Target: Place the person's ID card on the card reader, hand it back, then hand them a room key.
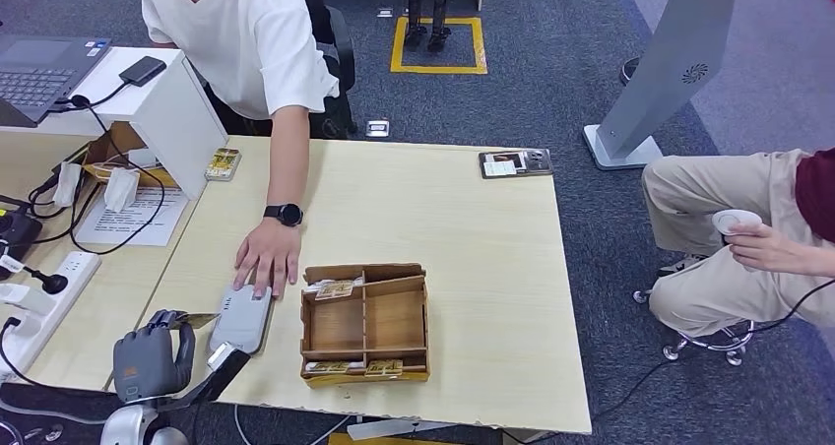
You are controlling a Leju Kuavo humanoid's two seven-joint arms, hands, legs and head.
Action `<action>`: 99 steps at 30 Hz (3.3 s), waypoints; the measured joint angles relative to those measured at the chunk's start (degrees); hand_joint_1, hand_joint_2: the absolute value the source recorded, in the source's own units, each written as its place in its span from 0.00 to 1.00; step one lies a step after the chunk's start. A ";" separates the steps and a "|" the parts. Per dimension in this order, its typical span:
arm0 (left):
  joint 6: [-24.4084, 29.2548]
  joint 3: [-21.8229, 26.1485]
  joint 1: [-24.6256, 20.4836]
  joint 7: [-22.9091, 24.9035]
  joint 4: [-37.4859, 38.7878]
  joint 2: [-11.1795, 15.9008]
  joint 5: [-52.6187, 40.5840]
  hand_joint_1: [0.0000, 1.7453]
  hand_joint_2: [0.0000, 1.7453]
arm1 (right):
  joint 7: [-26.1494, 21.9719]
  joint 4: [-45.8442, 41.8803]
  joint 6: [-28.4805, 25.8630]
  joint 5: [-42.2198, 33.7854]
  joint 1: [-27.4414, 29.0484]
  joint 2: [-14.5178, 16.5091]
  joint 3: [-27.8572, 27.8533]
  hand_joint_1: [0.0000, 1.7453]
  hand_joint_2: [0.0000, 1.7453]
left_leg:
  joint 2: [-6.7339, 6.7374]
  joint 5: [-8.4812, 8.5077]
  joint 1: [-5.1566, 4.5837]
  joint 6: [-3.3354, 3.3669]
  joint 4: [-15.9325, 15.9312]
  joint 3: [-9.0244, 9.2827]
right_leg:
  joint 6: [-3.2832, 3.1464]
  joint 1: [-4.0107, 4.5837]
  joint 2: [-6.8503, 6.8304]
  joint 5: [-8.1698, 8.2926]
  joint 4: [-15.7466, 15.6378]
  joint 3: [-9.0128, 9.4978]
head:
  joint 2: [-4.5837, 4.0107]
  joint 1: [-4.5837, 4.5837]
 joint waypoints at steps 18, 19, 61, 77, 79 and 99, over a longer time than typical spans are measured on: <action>-0.02 9.94 -3.56 -10.57 -12.69 -9.98 0.66 1.00 1.00 | 0.17 0.00 0.07 -0.22 -0.11 0.00 1.19 0.00 1.00 | 0.00 0.01 0.01 -0.01 0.00 -0.02 | 0.00 0.01 0.00 0.01 0.00 -0.02 | 0.01 -0.01; -0.02 10.02 -3.68 -10.34 -12.88 -10.16 -0.50 1.00 1.00 | 0.16 0.00 0.05 -0.40 -0.12 0.00 1.26 0.00 1.00 | 0.00 0.01 0.01 -0.01 0.00 -0.02 | 0.00 0.01 0.00 0.01 0.00 -0.01 | 0.01 -0.01; -0.02 -13.60 -1.50 20.33 6.44 4.85 -7.61 1.00 1.00 | -0.03 -0.10 0.07 -3.28 -0.37 0.00 4.33 0.00 1.00 | -0.18 0.09 -0.02 0.06 0.00 0.00 | 0.01 -0.01 -0.25 0.01 0.01 0.10 | 0.01 -0.01; 0.12 -7.27 -1.10 1.60 -4.09 -1.01 -1.79 1.00 1.00 | 0.19 -0.09 0.03 -3.78 -0.37 0.00 5.40 0.00 1.00 | -0.21 0.13 -0.02 0.07 0.02 -0.03 | 0.03 -0.02 -0.25 0.05 0.00 0.07 | 0.00 0.00; 0.11 -4.82 -1.64 -2.95 -7.41 -3.52 -0.83 1.00 1.00 | 0.19 -0.09 0.02 -3.84 -0.36 0.01 5.64 0.00 1.00 | -0.16 0.13 -0.03 0.07 0.03 -0.05 | 0.03 -0.03 -0.20 0.09 0.00 0.02 | -0.01 -0.01; -0.11 -3.54 -4.59 2.33 -16.99 -9.31 -1.90 1.00 1.00 | 0.19 -0.11 0.14 -4.43 -0.57 0.02 7.18 0.00 1.00 | -0.14 0.13 -0.01 0.06 0.02 -0.08 | 0.03 0.00 -0.18 0.09 0.00 -0.05 | 0.00 -0.01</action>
